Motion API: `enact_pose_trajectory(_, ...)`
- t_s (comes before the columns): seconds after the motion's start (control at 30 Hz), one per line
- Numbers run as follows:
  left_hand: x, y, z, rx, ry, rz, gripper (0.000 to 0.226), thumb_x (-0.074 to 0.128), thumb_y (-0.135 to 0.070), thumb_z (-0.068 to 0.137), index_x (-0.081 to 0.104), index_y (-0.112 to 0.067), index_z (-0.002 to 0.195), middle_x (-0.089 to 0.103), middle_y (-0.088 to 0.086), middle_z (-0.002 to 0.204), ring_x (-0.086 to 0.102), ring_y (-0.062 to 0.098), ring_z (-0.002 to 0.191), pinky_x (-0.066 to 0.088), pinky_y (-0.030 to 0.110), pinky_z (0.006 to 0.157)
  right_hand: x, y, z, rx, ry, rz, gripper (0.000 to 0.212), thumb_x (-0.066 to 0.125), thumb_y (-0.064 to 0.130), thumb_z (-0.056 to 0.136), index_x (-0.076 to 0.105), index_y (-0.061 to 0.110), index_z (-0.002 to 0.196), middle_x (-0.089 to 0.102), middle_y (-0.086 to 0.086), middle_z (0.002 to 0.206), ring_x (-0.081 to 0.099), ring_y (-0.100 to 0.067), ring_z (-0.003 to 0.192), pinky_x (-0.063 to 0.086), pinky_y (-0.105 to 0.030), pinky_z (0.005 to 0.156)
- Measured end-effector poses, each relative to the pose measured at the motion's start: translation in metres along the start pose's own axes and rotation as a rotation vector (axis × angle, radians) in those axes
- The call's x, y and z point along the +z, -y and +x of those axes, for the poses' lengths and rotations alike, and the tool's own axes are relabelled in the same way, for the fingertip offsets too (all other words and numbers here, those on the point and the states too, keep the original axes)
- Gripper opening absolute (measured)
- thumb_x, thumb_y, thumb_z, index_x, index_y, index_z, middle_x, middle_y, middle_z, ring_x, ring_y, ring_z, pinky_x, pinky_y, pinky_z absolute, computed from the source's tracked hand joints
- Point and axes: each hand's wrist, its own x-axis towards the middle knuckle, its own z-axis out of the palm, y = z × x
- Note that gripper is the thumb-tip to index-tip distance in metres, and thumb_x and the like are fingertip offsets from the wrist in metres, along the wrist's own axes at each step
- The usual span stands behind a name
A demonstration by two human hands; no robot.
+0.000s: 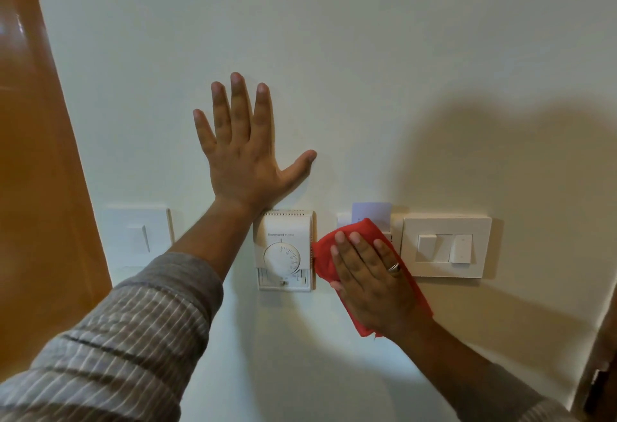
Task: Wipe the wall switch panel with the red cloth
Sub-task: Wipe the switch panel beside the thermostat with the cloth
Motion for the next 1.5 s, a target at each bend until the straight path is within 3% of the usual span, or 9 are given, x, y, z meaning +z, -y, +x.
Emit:
enact_pose_trajectory(0.17,0.000,0.001,0.000,0.003,0.006,-0.006,0.109,0.031,-0.088,0.086,0.014,-0.012,0.163,0.011,0.022,0.170,0.009,0.045,0.157,0.007,0.068,0.122,-0.009,-0.019,-0.002,-0.158,0.035,0.055,0.050,0.037,0.035,0.106,0.039,0.005,0.147,0.032,-0.016,0.152,0.033,-0.035,0.141,0.023,-0.047,0.117)
enact_pose_trajectory(0.4,0.003,0.002,0.000,-0.001,-0.013,-0.005,0.108,0.032,-0.087,0.086,0.016,-0.012,0.163,0.013,0.022,0.170,0.011,0.045,0.156,0.007,0.067,0.123,-0.008,0.007,0.022,0.172,0.010,0.013,0.059,0.036,0.042,0.106,0.031,0.003,0.150,0.030,-0.019,0.155,0.029,-0.038,0.145,0.020,-0.050,0.119)
enact_pose_trajectory(0.6,0.001,0.003,-0.002,0.019,-0.009,-0.020,0.109,0.033,-0.087,0.086,0.014,-0.012,0.163,0.012,0.023,0.170,0.010,0.046,0.156,0.007,0.067,0.122,-0.008,-0.015,-0.006,-0.107,-0.001,0.023,0.053,0.035,0.036,0.106,0.031,0.004,0.148,0.032,-0.015,0.151,0.030,-0.035,0.144,0.020,-0.046,0.118)
enact_pose_trajectory(0.83,0.001,0.001,-0.001,0.014,-0.024,-0.019,0.109,0.035,-0.086,0.086,0.014,-0.012,0.163,0.011,0.022,0.170,0.009,0.046,0.156,0.005,0.067,0.122,-0.010,-0.004,0.021,0.222,0.007,-0.008,0.058,0.027,0.043,0.107,0.028,0.002,0.149,0.034,-0.019,0.151,0.015,-0.037,0.150,0.016,-0.050,0.119)
enact_pose_trajectory(1.1,-0.001,0.004,-0.002,0.037,0.000,-0.020,0.110,0.034,-0.087,0.086,0.013,-0.011,0.163,0.011,0.024,0.169,0.009,0.048,0.156,0.006,0.068,0.122,-0.003,-0.026,-0.012,-0.219,-0.005,0.139,0.059,0.051,0.032,0.103,0.028,0.008,0.152,0.027,-0.010,0.157,0.018,-0.029,0.151,0.016,-0.044,0.123)
enact_pose_trajectory(1.17,-0.002,0.004,-0.002,0.036,-0.004,-0.015,0.110,0.035,-0.087,0.086,0.014,-0.010,0.163,0.012,0.024,0.169,0.010,0.048,0.155,0.007,0.068,0.122,-0.004,-0.032,-0.015,-0.144,-0.012,0.141,0.061,0.049,0.032,0.103,0.026,0.007,0.153,0.024,-0.013,0.160,0.016,-0.030,0.151,0.012,-0.045,0.124)
enact_pose_trajectory(1.3,0.001,0.005,-0.003,0.036,-0.010,-0.013,0.111,0.035,-0.087,0.085,0.016,-0.010,0.162,0.013,0.025,0.169,0.012,0.048,0.155,0.008,0.069,0.122,0.001,-0.002,-0.008,0.301,0.034,0.066,0.070,0.031,0.046,0.106,0.010,0.001,0.156,0.002,-0.019,0.165,0.006,-0.037,0.152,0.007,-0.049,0.124)
enact_pose_trajectory(1.37,0.001,0.005,-0.003,0.039,-0.018,-0.021,0.110,0.036,-0.087,0.085,0.018,-0.009,0.162,0.015,0.025,0.168,0.012,0.049,0.155,0.008,0.069,0.122,0.006,0.012,-0.011,0.357,0.071,0.069,0.072,0.025,0.048,0.106,0.007,-0.001,0.156,0.000,-0.021,0.164,0.003,-0.039,0.151,0.006,-0.050,0.124)
enact_pose_trajectory(1.5,0.000,0.005,-0.004,0.037,-0.008,-0.031,0.111,0.035,-0.087,0.085,0.018,-0.009,0.162,0.014,0.025,0.169,0.011,0.048,0.155,0.008,0.069,0.122,0.007,-0.007,-0.041,0.068,0.089,0.062,0.077,0.045,0.047,0.102,0.015,0.001,0.156,0.006,-0.021,0.164,0.012,-0.038,0.151,0.011,-0.051,0.123)
